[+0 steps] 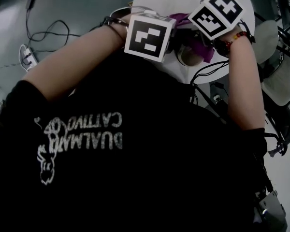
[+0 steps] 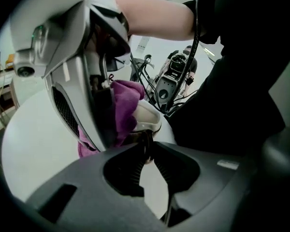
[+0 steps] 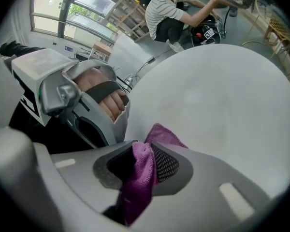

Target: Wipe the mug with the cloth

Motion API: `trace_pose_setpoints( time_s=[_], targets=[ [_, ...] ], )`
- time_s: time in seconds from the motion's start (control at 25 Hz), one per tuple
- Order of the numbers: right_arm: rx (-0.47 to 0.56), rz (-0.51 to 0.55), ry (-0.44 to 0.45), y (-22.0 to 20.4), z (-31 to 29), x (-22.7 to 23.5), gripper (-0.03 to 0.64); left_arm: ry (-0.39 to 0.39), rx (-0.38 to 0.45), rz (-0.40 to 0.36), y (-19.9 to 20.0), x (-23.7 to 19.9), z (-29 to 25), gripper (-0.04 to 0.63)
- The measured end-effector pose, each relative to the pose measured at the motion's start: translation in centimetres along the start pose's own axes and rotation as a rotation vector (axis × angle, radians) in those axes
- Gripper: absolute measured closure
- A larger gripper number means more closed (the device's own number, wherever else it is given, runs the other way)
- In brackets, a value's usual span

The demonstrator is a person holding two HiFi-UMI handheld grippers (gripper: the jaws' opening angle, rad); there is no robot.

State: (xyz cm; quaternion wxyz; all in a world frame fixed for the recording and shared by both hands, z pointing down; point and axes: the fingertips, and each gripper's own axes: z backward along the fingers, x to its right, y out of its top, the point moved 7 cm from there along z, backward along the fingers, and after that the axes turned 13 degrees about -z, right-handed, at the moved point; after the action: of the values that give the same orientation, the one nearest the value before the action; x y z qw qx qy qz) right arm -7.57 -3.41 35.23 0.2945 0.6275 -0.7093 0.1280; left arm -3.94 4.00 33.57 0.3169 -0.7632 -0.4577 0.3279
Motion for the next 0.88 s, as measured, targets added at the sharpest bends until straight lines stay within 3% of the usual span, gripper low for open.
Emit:
trace_pose_setpoints(
  time_s=[0.4, 0.64, 0.88],
  targets=[
    [0.251, -0.08, -0.072, -1.8, 0.4, 2.6, 0.526, -0.024, -0.068, 0.023, -0.5, 0.8, -0.4, 0.537],
    [0.416, -0.155, -0.056, -3.4, 1.3, 3.9, 0.526, -0.018, -0.074, 0.048, -0.4, 0.6, -0.4, 0.535],
    [0.511, -0.212, -0.09, -4.6, 1.9, 5.1, 0.529, -0.008, -0.085, 0.06, -0.3, 0.4, -0.2, 0.535]
  ],
)
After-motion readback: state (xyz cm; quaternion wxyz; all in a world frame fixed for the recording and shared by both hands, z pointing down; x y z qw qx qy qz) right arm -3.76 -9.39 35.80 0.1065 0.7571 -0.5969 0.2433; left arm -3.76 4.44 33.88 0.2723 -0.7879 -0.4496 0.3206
